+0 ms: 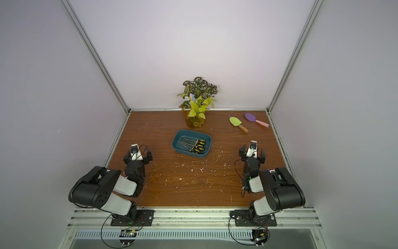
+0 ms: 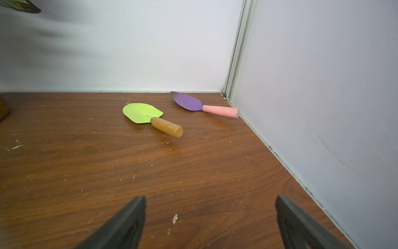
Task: Put the file tool into the storage box
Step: Reset both arms
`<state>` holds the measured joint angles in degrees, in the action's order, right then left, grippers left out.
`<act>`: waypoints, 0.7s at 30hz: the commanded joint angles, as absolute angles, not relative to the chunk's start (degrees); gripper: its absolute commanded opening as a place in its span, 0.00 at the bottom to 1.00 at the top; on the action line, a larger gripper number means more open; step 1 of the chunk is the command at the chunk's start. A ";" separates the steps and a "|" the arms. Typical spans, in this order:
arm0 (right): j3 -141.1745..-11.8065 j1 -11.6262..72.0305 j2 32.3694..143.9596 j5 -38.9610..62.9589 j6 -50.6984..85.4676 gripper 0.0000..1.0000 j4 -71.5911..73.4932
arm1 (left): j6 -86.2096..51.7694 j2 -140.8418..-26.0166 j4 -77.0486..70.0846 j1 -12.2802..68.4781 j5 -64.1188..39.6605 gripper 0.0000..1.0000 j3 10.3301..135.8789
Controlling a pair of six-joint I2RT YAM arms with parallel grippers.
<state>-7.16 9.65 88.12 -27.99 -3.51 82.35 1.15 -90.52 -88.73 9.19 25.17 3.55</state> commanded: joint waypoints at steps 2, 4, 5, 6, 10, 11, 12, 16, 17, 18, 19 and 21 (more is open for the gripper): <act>-9.15 9.40 87.21 -23.73 -1.44 0.99 80.03 | 2.65 -90.87 -92.60 8.62 21.43 0.99 4.46; -10.13 9.07 88.40 -23.36 -1.53 0.97 80.58 | 2.04 -90.88 -89.49 7.91 21.42 1.00 6.34; -9.18 9.10 89.30 -23.49 -1.70 0.99 83.61 | 1.94 -90.75 -89.19 7.90 21.30 1.00 6.38; -8.80 9.20 90.02 -23.54 -2.26 0.99 85.79 | 1.84 -90.70 -89.20 7.82 21.27 0.99 6.41; -9.25 9.14 89.06 -23.65 -1.71 1.00 83.12 | 1.91 -90.78 -89.39 7.80 21.27 1.00 6.42; -9.10 9.17 89.35 -23.64 -1.83 0.99 83.87 | 1.90 -90.74 -89.47 7.78 21.28 1.00 6.33; -9.05 9.14 89.56 -23.64 -1.93 1.00 84.44 | 1.91 -90.74 -89.43 7.84 21.27 1.00 6.40; -9.23 9.09 89.47 -23.47 -1.76 1.00 83.83 | 1.90 -90.77 -89.39 7.77 21.32 1.00 6.41; -9.31 9.12 89.49 -23.47 -1.76 1.00 83.72 | 1.90 -90.71 -89.38 7.82 21.14 0.99 6.39; -9.34 9.10 89.36 -23.47 -1.67 1.00 83.43 | 1.91 -90.76 -89.30 7.82 21.32 1.00 6.36; -9.32 9.02 89.38 -23.47 -1.67 0.99 83.45 | 1.92 -90.70 -89.30 7.82 21.27 1.00 6.41; -9.32 9.05 89.37 -23.47 -1.67 1.00 83.51 | 1.77 -90.75 -88.28 7.74 21.20 1.00 6.96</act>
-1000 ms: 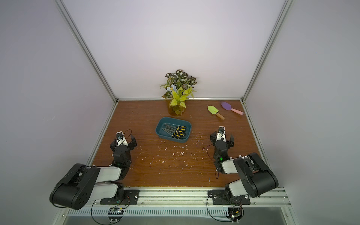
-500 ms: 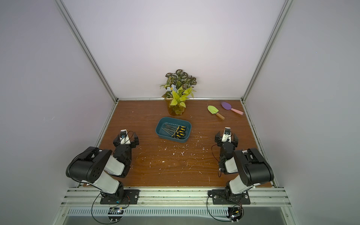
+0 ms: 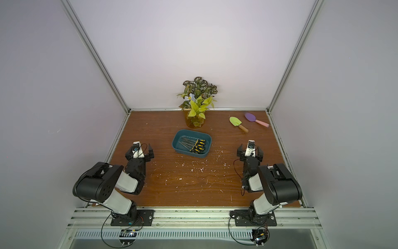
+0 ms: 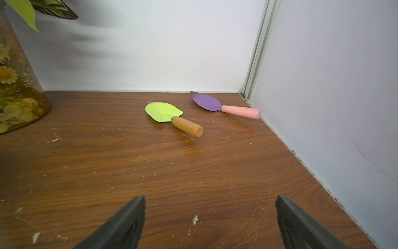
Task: Put the file tool into the storage box
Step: Reset both arms
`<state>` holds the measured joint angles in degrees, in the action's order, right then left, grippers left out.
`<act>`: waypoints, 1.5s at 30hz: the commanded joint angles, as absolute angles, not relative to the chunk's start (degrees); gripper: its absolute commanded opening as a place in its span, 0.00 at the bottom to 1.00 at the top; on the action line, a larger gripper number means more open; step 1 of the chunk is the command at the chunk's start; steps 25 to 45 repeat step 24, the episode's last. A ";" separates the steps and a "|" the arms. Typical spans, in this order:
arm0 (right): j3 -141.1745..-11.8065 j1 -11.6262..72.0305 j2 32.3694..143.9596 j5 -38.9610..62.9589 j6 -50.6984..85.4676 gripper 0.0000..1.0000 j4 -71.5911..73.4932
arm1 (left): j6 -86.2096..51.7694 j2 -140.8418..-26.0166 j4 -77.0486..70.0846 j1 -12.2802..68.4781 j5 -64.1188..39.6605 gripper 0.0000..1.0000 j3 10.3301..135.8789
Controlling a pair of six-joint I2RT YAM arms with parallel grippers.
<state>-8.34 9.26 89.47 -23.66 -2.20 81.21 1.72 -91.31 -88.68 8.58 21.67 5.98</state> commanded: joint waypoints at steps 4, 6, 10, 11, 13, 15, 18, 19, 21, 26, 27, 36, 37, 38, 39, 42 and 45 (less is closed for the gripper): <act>-9.32 9.05 89.38 -23.47 -1.67 1.00 83.50 | 1.52 -90.53 -87.19 7.40 20.85 0.99 7.34; -9.33 9.05 89.40 -23.47 -1.67 1.00 83.50 | 1.52 -90.53 -87.28 7.47 20.83 1.00 7.29; -9.36 9.05 89.36 -23.47 -1.68 0.99 83.50 | 1.42 -90.44 -86.28 7.32 20.44 0.99 7.64; -9.32 9.11 89.40 -23.47 -1.67 1.00 83.50 | 1.36 -90.44 -86.09 7.25 20.29 1.00 7.80; -9.38 9.05 89.42 -23.47 -1.67 1.00 83.49 | 1.27 -90.42 -85.74 7.14 20.08 1.00 7.93; -9.32 9.05 89.38 -23.47 -1.74 1.00 83.50 | 1.09 -90.36 -85.03 6.92 19.73 0.99 8.21; -9.36 9.05 89.38 -23.49 -1.67 1.00 83.50 | 0.18 -90.01 -81.27 5.61 17.26 1.00 9.69; -9.32 9.05 89.38 -23.47 -1.67 0.99 83.45 | 0.09 -89.94 -81.14 5.52 17.14 0.99 9.78; -9.32 9.05 89.37 -23.46 -1.67 1.00 83.50 | 0.12 -90.04 -81.30 5.52 17.14 0.99 9.76; -9.28 9.05 89.42 -23.47 -1.67 1.00 83.47 | 0.11 -89.88 -81.35 5.45 17.05 1.00 9.67; -9.28 9.05 89.42 -23.47 -1.67 1.00 83.47 | 0.11 -89.88 -81.35 5.45 17.05 1.00 9.67; -9.28 9.05 89.42 -23.47 -1.67 1.00 83.47 | 0.11 -89.88 -81.35 5.45 17.05 1.00 9.67; -9.28 9.05 89.42 -23.47 -1.67 1.00 83.47 | 0.11 -89.88 -81.35 5.45 17.05 1.00 9.67; -9.28 9.05 89.42 -23.47 -1.67 1.00 83.47 | 0.11 -89.88 -81.35 5.45 17.05 1.00 9.67; -9.28 9.05 89.42 -23.47 -1.67 1.00 83.47 | 0.11 -89.88 -81.35 5.45 17.05 1.00 9.67; -9.28 9.05 89.42 -23.47 -1.67 1.00 83.47 | 0.11 -89.88 -81.35 5.45 17.05 1.00 9.67; -9.28 9.05 89.42 -23.47 -1.67 1.00 83.47 | 0.11 -89.88 -81.35 5.45 17.05 1.00 9.67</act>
